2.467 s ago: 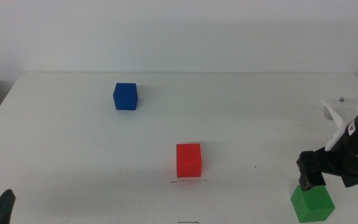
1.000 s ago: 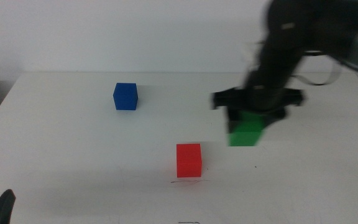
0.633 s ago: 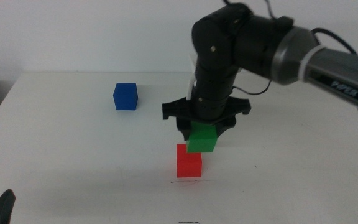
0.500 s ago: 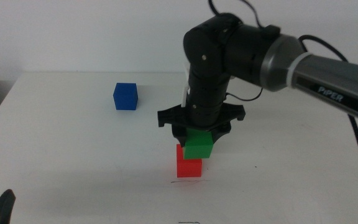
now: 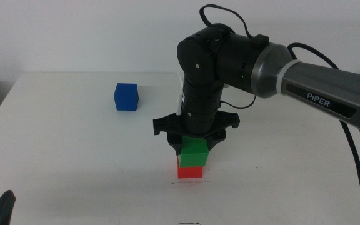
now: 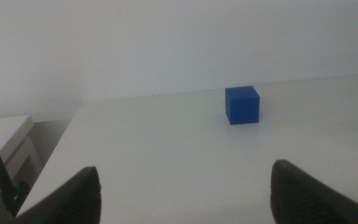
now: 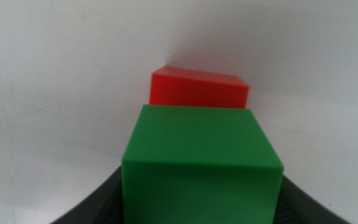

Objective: Stack red cubes first, then green, then blue cubes in a specific spot.

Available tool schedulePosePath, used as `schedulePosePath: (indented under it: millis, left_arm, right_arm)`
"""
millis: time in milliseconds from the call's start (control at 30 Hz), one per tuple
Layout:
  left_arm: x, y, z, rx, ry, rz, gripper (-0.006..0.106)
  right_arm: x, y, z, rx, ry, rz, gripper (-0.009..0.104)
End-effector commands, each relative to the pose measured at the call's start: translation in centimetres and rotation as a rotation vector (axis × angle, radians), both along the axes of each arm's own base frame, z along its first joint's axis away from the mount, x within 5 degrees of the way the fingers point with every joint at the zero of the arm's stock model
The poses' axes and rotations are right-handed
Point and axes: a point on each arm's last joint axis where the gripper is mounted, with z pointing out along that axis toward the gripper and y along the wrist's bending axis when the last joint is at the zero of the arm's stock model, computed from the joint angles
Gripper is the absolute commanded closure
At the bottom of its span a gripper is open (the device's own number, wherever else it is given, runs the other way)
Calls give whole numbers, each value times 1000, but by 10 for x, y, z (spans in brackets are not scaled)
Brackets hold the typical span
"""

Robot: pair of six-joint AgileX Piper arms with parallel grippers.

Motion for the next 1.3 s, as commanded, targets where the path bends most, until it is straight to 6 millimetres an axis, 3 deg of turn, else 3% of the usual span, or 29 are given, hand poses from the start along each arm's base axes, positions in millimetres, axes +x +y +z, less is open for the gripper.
schedulePosePath:
  millis: [0,467,1267]
  left_arm:
    - [-2,-1,9,-27,-100,-8,7]
    - [-2,-1,9,-27,-100,-9,7]
    - [-2,-1,9,-27,-100,-10,7]
  right_arm:
    - [-4,-4,36,68,-77,16,96]
    - [1,-6,45,59,-88,-8,96]
    - [12,-7,24,6,-35,-73,96]
